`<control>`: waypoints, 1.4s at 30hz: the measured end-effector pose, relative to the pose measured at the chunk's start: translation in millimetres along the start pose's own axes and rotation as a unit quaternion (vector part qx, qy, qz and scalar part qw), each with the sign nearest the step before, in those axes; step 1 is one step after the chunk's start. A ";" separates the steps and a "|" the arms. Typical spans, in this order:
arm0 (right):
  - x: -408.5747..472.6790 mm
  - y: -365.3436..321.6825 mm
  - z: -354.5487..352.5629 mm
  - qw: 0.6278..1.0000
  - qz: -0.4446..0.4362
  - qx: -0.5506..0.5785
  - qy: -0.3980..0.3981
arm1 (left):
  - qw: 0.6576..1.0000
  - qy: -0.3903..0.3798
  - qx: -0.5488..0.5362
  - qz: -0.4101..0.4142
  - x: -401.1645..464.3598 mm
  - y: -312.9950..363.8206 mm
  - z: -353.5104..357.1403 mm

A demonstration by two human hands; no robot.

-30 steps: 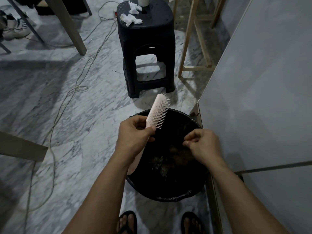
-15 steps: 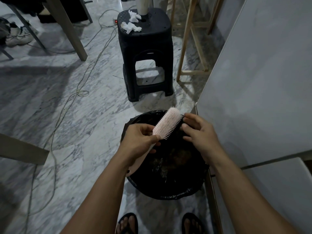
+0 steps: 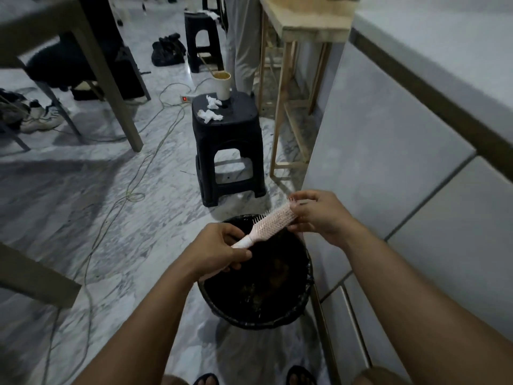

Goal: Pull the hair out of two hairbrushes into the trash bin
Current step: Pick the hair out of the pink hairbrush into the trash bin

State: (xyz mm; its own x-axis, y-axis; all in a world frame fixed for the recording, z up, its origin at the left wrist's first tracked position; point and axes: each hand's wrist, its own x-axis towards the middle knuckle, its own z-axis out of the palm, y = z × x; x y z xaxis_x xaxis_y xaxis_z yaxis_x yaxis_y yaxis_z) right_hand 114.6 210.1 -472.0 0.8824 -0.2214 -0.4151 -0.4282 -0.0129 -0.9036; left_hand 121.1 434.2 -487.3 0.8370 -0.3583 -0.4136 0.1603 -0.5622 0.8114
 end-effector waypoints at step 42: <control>-434.1 -145.7 -376.1 0.876 0.047 -0.225 0.425 | 0.878 -0.042 0.149 0.452 -250.3 366.2 284.7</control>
State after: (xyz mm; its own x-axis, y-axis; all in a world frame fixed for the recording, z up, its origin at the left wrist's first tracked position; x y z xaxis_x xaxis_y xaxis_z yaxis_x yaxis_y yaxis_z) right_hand -279.3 -58.7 -120.2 0.4571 -0.8855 -0.0841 -0.6934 -0.2955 -0.6571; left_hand -178.7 105.9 -204.3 0.5080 -0.8054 0.3055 -0.7049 -0.1848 0.6848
